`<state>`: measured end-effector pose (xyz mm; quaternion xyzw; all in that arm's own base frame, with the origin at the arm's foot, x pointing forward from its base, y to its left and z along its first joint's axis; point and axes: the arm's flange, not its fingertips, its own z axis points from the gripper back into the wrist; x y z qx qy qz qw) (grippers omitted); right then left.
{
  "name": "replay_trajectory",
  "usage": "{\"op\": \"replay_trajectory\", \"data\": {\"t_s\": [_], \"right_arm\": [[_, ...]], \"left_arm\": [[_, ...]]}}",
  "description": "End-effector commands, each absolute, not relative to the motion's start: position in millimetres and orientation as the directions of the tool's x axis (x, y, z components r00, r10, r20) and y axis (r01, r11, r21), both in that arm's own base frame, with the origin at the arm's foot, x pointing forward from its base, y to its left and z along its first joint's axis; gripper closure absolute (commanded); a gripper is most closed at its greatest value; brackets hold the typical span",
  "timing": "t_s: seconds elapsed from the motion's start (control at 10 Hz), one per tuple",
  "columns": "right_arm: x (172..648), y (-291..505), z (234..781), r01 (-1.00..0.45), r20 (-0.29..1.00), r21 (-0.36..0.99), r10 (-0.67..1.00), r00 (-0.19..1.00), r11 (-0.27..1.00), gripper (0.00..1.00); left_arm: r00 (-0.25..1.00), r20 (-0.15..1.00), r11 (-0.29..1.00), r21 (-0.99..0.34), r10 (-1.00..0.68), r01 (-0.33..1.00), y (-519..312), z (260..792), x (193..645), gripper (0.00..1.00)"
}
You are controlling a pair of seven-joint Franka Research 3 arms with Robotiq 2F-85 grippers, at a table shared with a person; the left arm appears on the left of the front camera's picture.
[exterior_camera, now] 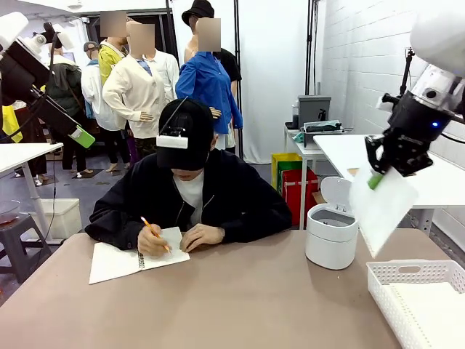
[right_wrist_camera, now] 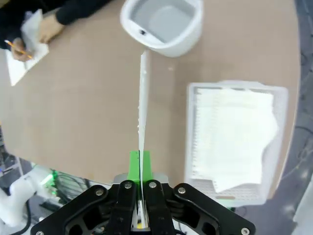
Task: Sort the paper based on its condition.
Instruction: If a person hands you a paper, place it in the Organizing basket , and if it's crumpled, put it in the Trash can.
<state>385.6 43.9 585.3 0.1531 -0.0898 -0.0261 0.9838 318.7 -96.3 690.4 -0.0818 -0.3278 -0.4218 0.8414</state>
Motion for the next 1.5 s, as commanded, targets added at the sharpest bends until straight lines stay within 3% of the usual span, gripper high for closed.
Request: {"op": "replay_trajectory", "data": {"t_s": [0.0, 0.4, 0.7, 0.8, 1.1, 1.4], "right_arm": [[373, 22, 558, 0.091, 0.078, 0.188, -0.108, 0.991, 0.978, 1.00], [359, 0, 484, 0.137, -0.048, 0.090, -0.133, 0.990, 0.987, 1.00], [353, -16, 447, 0.225, -0.053, 0.165, -0.219, 0.974, 0.960, 1.00], [356, -9, 465, 0.144, -0.071, 0.111, -0.137, 0.988, 0.983, 1.00], [356, -9, 465, 0.144, -0.071, 0.111, -0.137, 0.988, 0.983, 1.00], [362, -8, 428, 0.069, -0.117, 0.119, -0.056, 0.992, 0.990, 1.00]], "left_arm": [[0.429, 0.622, 0.631, 0.137, -0.655, 0.764, -96, 691, 319, 0.00], [0.429, 0.622, 0.631, 0.137, -0.655, 0.764, -96, 691, 319, 0.00], [0.429, 0.622, 0.631, 0.137, -0.655, 0.764, -96, 691, 319, 0.00], [0.429, 0.622, 0.631, 0.137, -0.655, 0.764, -96, 691, 319, 0.00], [0.429, 0.622, 0.631, 0.137, -0.655, 0.764, -96, 691, 319, 0.00], [0.429, 0.622, 0.631, 0.137, -0.655, 0.764, -96, 691, 319, 0.00]]}}
